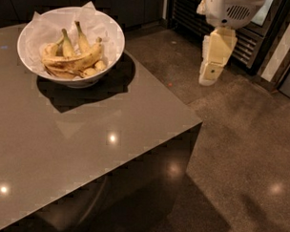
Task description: Pick banana from white bowl
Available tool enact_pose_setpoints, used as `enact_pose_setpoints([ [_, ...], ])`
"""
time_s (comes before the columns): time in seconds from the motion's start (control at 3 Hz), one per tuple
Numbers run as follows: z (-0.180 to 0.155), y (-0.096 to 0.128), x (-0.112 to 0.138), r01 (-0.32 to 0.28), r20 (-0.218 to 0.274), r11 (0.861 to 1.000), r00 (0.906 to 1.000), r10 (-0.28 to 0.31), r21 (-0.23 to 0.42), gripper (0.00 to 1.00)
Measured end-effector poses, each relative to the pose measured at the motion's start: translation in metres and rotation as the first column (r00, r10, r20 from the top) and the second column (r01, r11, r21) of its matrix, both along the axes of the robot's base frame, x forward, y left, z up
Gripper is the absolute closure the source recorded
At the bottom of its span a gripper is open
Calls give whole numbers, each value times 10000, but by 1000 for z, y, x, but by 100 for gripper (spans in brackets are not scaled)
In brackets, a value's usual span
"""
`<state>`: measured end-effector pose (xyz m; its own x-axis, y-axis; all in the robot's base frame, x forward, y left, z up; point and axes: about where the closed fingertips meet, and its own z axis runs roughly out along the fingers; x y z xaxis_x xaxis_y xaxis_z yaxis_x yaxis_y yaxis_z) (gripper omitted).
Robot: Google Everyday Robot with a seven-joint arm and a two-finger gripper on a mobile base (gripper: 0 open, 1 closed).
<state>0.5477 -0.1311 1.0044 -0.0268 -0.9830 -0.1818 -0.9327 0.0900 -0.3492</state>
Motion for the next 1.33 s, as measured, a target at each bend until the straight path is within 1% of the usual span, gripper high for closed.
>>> enact_pose_setpoints([
  [0.33,9,17,25,-685,386,9976,9969,684,33,0],
  [0.67,13,54,51,-1860,553,9821,9807,1875,-313,0],
  [1.0,15,60,53,-1943,692,9806,9782,1957,-266,0],
  [1.33,18,71,65,-2375,970,9708,9660,2397,-334,0],
])
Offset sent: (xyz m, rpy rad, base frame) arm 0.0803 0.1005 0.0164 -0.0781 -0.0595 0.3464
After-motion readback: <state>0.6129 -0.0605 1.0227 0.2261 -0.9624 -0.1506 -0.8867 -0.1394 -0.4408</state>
